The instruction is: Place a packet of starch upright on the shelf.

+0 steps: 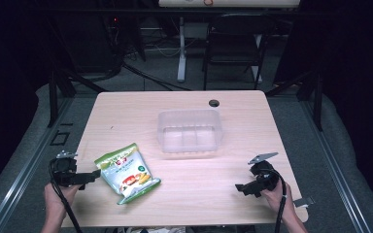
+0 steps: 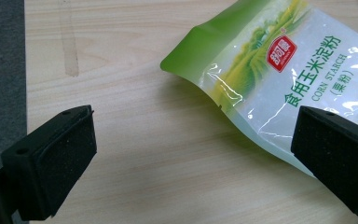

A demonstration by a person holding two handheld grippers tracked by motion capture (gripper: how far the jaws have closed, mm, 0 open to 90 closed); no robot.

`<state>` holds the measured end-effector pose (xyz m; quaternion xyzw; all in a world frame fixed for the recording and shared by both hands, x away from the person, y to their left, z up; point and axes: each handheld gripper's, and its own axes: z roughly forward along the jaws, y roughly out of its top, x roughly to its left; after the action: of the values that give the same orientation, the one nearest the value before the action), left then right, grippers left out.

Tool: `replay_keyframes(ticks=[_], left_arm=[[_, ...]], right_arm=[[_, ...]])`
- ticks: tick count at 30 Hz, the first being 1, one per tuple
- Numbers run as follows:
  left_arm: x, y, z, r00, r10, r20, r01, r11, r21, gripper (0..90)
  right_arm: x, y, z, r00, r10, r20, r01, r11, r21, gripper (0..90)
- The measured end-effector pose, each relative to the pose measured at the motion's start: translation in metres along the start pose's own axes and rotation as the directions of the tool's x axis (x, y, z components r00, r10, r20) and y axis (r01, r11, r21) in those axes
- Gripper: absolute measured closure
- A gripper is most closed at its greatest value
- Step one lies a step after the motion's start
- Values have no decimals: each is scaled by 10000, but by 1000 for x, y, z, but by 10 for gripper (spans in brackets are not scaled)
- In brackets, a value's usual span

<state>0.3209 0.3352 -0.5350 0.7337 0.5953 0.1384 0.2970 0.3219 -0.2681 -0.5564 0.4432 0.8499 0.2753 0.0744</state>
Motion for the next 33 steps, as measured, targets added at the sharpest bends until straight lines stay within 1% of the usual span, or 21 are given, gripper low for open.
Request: replay_keyframes(ticks=[3,5,6,8,10,13,14,15,17,19,20,21,23,24,26,27,28,29,30,31,33], left_arm=[[0,0,0,9999,0,123,0,10000,20,1],[0,0,0,9994,-57,334,54,10000,71,1],[1,1,1,9990,-82,433,77,9999,115,1],[0,1,3,9985,-127,533,124,9999,74,1],[0,2,3,9973,-149,714,144,9999,82,1],[-3,2,4,9942,-224,1051,214,9997,104,1],[-4,2,4,9935,-276,1104,266,9996,98,1],[-5,2,4,9922,-298,1210,286,9995,114,1],[-7,3,5,9899,-387,1365,375,9992,111,2],[-8,4,8,9877,-447,1498,425,9989,181,2],[-8,5,8,9867,-438,1562,395,9988,301,2],[-9,6,11,9846,-471,1681,429,9987,283,2],[-10,8,13,9828,-585,1753,540,9981,308,4],[-10,9,15,9805,-650,1857,589,9975,385,6],[-11,11,18,9806,-621,1861,537,9973,498,18],[-12,11,20,9795,-597,1922,493,9971,582,25],[-13,12,22,9781,-655,1975,543,9966,614,34],[-13,12,24,9783,-633,1973,510,9965,666,46],[-14,12,25,9782,-644,1976,522,9964,661,66],[-14,13,26,9779,-630,1993,499,9963,702,91],[-16,14,27,9802,-554,1900,404,9958,820,116]], right_arm=[[0,0,0,10000,46,-10,-46,9999,-98,11],[-1,-1,-1,10000,56,-24,-56,10000,-46,12],[-1,-1,-1,10000,52,45,-52,10000,-6,11],[-3,-1,0,10000,72,-43,-72,9999,-72,12],[-3,0,0,9999,139,19,-139,9999,-60,13],[-2,0,0,9999,102,-13,-102,9999,-63,13],[-1,0,-1,9999,80,100,-80,9999,-75,13],[-1,0,-1,9999,85,118,-84,9999,-77,13],[-1,0,-1,10000,55,-4,-55,10000,-57,12],[-1,0,0,10000,65,-44,-65,9999,-99,13],[0,0,0,10000,88,-18,-88,9999,-93,13],[-1,0,1,10000,80,-31,-80,9999,-86,13],[-1,0,1,10000,23,-41,-23,10000,-24,13],[-1,0,1,10000,8,-17,-8,10000,-10,13],[-1,0,1,10000,60,-64,-60,10000,-31,12],[-1,0,1,10000,56,-59,-56,10000,-17,12],[-2,0,1,9999,88,-71,-88,10000,18,13],[-2,0,2,9999,121,-39,-121,9999,-8,13],[-1,0,2,9999,161,-52,-161,9998,-69,12],[-1,0,2,10000,94,-17,-94,10000,19,12],[-1,0,2,10000,41,-67,-41,10000,0,12]])
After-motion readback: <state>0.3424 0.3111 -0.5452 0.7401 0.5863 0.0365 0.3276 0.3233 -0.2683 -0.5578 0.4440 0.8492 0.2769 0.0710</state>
